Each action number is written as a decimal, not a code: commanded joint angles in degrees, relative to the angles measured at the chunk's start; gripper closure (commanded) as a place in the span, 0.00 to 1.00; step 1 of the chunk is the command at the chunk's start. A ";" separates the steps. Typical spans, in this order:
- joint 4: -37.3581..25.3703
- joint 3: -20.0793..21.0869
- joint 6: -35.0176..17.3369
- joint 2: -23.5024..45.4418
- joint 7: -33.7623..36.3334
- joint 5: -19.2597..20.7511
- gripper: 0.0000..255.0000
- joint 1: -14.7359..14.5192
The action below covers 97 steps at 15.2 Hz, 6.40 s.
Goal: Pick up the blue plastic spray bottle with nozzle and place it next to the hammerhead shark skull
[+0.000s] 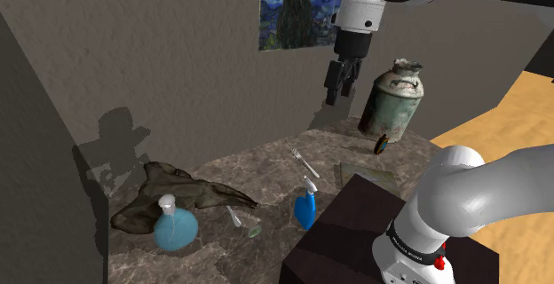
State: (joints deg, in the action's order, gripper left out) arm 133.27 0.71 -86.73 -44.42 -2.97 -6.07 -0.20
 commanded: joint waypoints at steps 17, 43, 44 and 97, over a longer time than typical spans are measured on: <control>11.30 1.49 -23.58 23.26 4.98 -0.55 0.00 2.71; 6.18 0.45 -51.96 70.10 9.01 -2.64 0.00 4.78; 6.48 0.59 -53.22 71.07 8.88 -2.85 0.00 4.76; 8.04 -0.18 -27.03 43.18 12.27 -0.48 1.00 4.73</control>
State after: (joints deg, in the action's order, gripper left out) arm 141.46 0.57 -114.70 -0.48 9.24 -6.63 4.49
